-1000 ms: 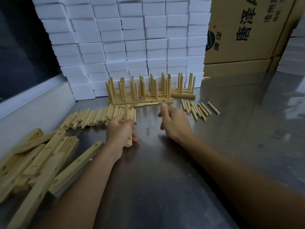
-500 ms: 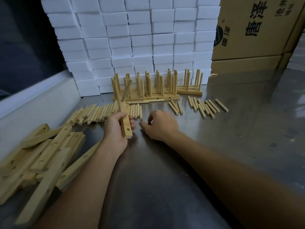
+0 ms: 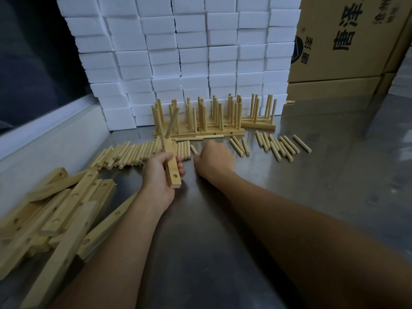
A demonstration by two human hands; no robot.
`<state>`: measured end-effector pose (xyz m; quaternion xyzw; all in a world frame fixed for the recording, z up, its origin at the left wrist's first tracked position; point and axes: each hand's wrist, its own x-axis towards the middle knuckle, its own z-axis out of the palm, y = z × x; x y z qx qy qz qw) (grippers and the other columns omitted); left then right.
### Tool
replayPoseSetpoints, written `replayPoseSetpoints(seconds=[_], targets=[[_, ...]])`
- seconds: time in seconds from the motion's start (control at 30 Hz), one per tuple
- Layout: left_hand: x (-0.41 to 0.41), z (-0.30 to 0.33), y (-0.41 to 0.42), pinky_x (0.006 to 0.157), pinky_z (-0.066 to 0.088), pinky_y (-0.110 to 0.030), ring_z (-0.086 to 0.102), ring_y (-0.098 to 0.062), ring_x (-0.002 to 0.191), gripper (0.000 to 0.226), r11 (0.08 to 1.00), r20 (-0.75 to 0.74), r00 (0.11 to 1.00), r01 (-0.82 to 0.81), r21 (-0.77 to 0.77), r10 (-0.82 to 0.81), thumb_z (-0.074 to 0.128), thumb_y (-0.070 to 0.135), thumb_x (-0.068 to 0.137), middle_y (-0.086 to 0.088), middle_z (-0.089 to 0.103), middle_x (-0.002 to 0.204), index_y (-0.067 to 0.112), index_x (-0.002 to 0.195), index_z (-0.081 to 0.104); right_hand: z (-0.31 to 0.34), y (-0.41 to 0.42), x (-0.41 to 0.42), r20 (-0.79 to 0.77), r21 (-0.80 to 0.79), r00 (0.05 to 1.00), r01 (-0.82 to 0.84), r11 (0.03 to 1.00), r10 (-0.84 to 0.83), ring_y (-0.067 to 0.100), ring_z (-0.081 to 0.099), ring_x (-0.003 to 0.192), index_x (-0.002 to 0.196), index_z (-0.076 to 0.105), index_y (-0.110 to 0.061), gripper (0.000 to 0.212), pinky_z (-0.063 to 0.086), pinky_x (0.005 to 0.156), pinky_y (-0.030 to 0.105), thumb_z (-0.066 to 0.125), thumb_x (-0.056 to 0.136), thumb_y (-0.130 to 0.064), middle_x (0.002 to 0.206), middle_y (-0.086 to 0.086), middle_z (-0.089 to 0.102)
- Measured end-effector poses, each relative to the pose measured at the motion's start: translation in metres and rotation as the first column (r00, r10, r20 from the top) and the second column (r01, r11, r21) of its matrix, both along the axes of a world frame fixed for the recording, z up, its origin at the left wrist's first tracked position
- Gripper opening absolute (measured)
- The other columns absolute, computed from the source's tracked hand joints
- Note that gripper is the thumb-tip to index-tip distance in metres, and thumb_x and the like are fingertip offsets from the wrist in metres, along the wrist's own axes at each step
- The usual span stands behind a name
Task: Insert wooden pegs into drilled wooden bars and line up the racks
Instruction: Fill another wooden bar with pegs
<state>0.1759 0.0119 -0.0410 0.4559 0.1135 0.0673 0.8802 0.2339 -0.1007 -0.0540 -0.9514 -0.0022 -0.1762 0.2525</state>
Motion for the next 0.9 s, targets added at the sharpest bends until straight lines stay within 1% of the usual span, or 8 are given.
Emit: replayPoseSetpoints(seconds=[0.1, 0.23, 0.37, 0.47, 0.6, 0.7, 0.77, 0.9], targets=[[0.0, -0.001, 0.0, 0.046, 0.042, -0.021, 0.049, -0.013, 0.053, 0.011, 0.994, 0.02, 1.0, -0.005, 0.105, 0.003, 0.049, 0.001, 0.095, -0.006, 0.051, 0.068, 0.008, 0.097, 0.057, 0.001, -0.022, -0.007, -0.026, 0.067, 0.998, -0.051, 0.996, 0.053, 0.017, 0.058, 0.067, 0.081, 0.058, -0.016, 0.022, 0.048, 0.059, 0.03, 0.063, 0.095, -0.032, 0.072, 0.0, 0.057], [-0.002, -0.002, -0.004, 0.042, 0.033, -0.019, 0.043, -0.009, 0.048, 0.016, 0.988, 0.042, 0.998, -0.044, 0.145, 0.038, 0.062, -0.003, 0.09, -0.002, 0.047, 0.065, 0.012, 0.089, 0.054, 0.003, -0.055, -0.028, 0.014, 0.284, 0.981, -0.187, 0.94, 0.191, 0.006, 0.058, 0.066, 0.089, 0.071, -0.015, 0.015, 0.043, 0.058, 0.017, 0.064, 0.096, -0.027, 0.074, -0.007, 0.062], [-0.006, -0.001, -0.006, 0.04, 0.033, -0.018, 0.041, -0.008, 0.047, 0.014, 0.983, 0.066, 0.997, -0.048, 0.176, 0.037, 0.073, 0.008, 0.085, 0.001, 0.052, 0.062, 0.008, 0.088, 0.06, 0.001, -0.077, -0.056, 0.047, 0.436, 0.935, -0.335, 0.835, 0.35, 0.008, 0.064, 0.074, 0.089, 0.07, -0.024, 0.006, 0.053, 0.067, 0.021, 0.067, 0.094, -0.025, 0.082, -0.007, 0.068], [-0.008, -0.001, -0.009, 0.042, 0.037, -0.017, 0.045, -0.007, 0.05, 0.007, 0.972, 0.06, 0.998, -0.035, 0.234, 0.021, 0.074, 0.014, 0.086, 0.003, 0.058, 0.059, 0.011, 0.084, 0.068, 0.001, -0.077, -0.062, 0.058, 0.438, 0.924, -0.365, 0.821, 0.379, 0.007, 0.063, 0.074, 0.089, 0.069, -0.026, 0.006, 0.049, 0.066, 0.018, 0.067, 0.094, -0.024, 0.083, -0.007, 0.068], [-0.008, -0.001, -0.007, 0.043, 0.038, -0.018, 0.047, -0.009, 0.049, 0.008, 0.97, 0.048, 0.999, -0.019, 0.241, 0.008, 0.071, 0.011, 0.088, -0.002, 0.064, 0.063, 0.01, 0.082, 0.067, 0.0, -0.076, -0.061, 0.063, 0.406, 0.92, -0.377, 0.833, 0.386, 0.005, 0.061, 0.074, 0.091, 0.07, -0.025, 0.005, 0.047, 0.066, 0.017, 0.066, 0.094, -0.023, 0.082, -0.01, 0.066], [-0.008, -0.003, -0.007, 0.043, 0.038, -0.019, 0.049, -0.01, 0.048, 0.007, 0.952, 0.062, 0.998, -0.006, 0.305, -0.014, 0.071, 0.011, 0.089, -0.006, 0.068, 0.069, 0.005, 0.088, 0.069, -0.002, -0.076, -0.058, 0.1, 0.393, 0.93, -0.364, 0.844, 0.355, 0.006, 0.06, 0.074, 0.095, 0.069, -0.027, 0.004, 0.049, 0.066, 0.018, 0.065, 0.095, -0.025, 0.082, -0.01, 0.064], [-0.008, -0.004, -0.008, 0.044, 0.04, -0.019, 0.051, -0.01, 0.048, 0.009, 0.935, 0.068, 0.997, -0.005, 0.354, -0.021, 0.072, 0.01, 0.088, -0.007, 0.071, 0.073, 0.003, 0.092, 0.07, -0.003, -0.076, -0.058, 0.148, 0.395, 0.924, -0.381, 0.836, 0.351, 0.003, 0.058, 0.068, 0.096, 0.068, -0.029, 0.003, 0.048, 0.059, 0.014, 0.065, 0.096, -0.029, 0.077, -0.009, 0.062], [-0.009, -0.005, -0.013, 0.044, 0.042, -0.019, 0.059, -0.01, 0.049, 0.007, 0.901, 0.089, 0.994, 0.015, 0.434, -0.06, 0.074, 0.009, 0.085, -0.005, 0.073, 0.072, 0.004, 0.09, 0.07, -0.004, -0.072, -0.062, 0.18, 0.22, 0.888, -0.456, 0.862, 0.424, 0.005, 0.056, 0.062, 0.093, 0.069, -0.024, 0.013, 0.044, 0.053, 0.015, 0.064, 0.096, -0.035, 0.066, -0.008, 0.059]])
